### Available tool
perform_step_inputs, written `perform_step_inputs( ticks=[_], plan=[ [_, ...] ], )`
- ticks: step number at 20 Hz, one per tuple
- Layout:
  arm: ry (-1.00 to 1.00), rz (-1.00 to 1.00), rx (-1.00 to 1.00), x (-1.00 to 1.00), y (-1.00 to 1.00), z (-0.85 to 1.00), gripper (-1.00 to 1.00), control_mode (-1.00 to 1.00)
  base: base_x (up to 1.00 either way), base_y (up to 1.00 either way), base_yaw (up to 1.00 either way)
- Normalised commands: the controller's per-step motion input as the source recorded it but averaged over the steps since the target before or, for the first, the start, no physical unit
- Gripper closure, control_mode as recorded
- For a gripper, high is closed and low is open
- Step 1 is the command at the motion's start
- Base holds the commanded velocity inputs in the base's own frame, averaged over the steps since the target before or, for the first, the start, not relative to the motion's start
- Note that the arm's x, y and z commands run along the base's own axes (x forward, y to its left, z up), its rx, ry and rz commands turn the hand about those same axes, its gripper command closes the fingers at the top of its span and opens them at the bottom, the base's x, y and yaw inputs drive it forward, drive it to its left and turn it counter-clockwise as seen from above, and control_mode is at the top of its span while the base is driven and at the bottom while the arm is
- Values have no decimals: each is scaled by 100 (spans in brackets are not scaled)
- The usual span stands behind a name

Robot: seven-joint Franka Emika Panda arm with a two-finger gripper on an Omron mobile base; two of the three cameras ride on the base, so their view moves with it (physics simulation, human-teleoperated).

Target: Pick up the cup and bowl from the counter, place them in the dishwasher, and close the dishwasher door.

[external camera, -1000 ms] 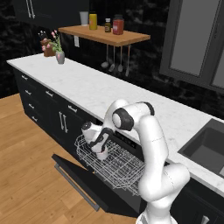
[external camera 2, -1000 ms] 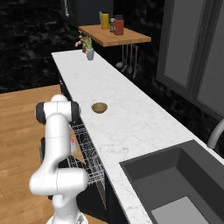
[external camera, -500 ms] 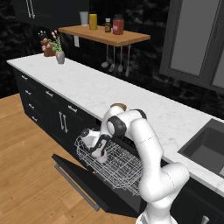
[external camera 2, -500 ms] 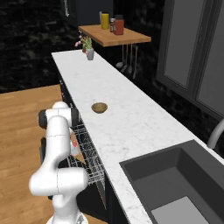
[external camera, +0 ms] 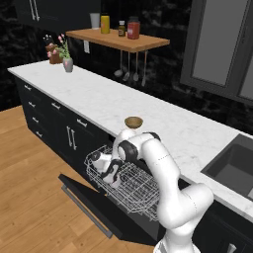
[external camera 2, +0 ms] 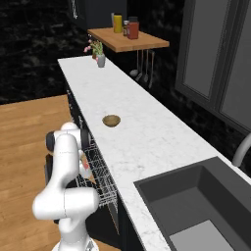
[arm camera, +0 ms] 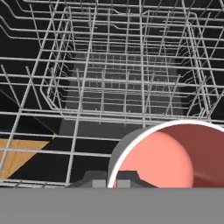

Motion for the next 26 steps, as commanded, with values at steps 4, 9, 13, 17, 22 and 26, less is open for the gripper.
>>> perform_step_inputs(
  ticks=[4,9,13,17,22,26],
  plan=[
    [0,0,0,4,0,-32,100,-100,0,0,0],
    [0,0,0,8,0,-37,100,-100,0,0,0],
    [4,0,8,-24,20,-5,100,-100,0,0,0],
    [4,0,16,-27,36,-5,100,-100,0,0,0],
    [0,0,6,-25,56,-9,-100,-100,0,0,0],
    [0,0,0,0,7,0,-100,-100,0,0,0]
  ],
)
